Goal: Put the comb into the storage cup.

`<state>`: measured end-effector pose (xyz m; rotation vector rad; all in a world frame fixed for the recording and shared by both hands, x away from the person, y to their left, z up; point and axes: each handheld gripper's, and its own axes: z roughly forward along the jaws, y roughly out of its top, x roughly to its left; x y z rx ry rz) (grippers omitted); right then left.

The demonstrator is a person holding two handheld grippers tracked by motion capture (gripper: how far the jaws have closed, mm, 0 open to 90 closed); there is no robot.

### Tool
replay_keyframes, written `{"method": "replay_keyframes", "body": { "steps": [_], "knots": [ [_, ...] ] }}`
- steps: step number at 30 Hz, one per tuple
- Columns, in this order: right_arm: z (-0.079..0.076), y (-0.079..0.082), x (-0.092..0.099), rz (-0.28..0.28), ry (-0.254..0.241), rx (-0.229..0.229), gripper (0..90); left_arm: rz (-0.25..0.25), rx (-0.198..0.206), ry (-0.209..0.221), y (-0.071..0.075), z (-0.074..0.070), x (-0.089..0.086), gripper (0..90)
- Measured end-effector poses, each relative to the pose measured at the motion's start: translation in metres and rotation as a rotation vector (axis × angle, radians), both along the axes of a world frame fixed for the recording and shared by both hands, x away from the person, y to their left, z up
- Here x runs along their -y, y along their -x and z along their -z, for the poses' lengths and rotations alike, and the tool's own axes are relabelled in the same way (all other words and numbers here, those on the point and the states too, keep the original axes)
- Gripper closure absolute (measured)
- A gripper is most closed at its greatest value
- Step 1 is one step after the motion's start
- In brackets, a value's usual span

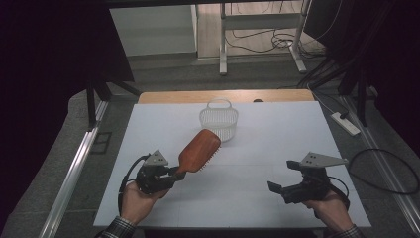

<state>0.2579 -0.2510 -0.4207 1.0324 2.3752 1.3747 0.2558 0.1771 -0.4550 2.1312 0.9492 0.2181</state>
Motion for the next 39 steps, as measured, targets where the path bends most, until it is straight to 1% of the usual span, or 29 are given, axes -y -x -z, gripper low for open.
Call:
{"method": "replay_keyframes", "body": {
  "steps": [4, 7, 11, 16, 23, 29, 34, 35, 39],
  "knots": [
    [0.000, -0.004, -0.005, -0.007, -0.018, -0.012, 0.0, 0.006, 0.004, 0.009, 0.000, -0.002, 0.003, 71.5],
    [0.000, -0.008, -0.010, -0.004, -0.041, -0.042, 0.0, 0.012, 0.010, 0.016, -0.001, -0.003, 0.005, 71.5],
    [0.000, -0.012, -0.016, -0.014, -0.058, -0.054, 0.0, 0.014, 0.018, 0.029, -0.001, -0.005, 0.007, 71.5],
    [0.000, -0.017, -0.024, -0.022, -0.087, -0.057, 0.0, 0.019, 0.029, 0.038, -0.001, -0.007, 0.010, 71.5],
    [-0.001, -0.023, -0.036, -0.036, -0.088, -0.075, 0.0, 0.029, 0.055, 0.041, 0.000, -0.009, 0.014, 71.5],
    [-0.002, -0.028, -0.045, -0.042, -0.116, -0.101, 0.0, 0.033, 0.069, 0.050, 0.000, -0.011, 0.018, 71.5],
    [-0.003, -0.031, -0.052, -0.056, -0.109, -0.102, 0.0, 0.035, 0.080, 0.055, 0.001, -0.012, 0.020, 71.5],
    [-0.003, -0.032, -0.056, -0.063, -0.106, -0.099, 0.0, 0.038, 0.083, 0.056, 0.001, -0.013, 0.021, 71.5],
    [-0.004, -0.034, -0.060, -0.071, -0.112, -0.102, 0.0, 0.040, 0.088, 0.057, 0.002, -0.013, 0.023, 71.5]
  ]
}}
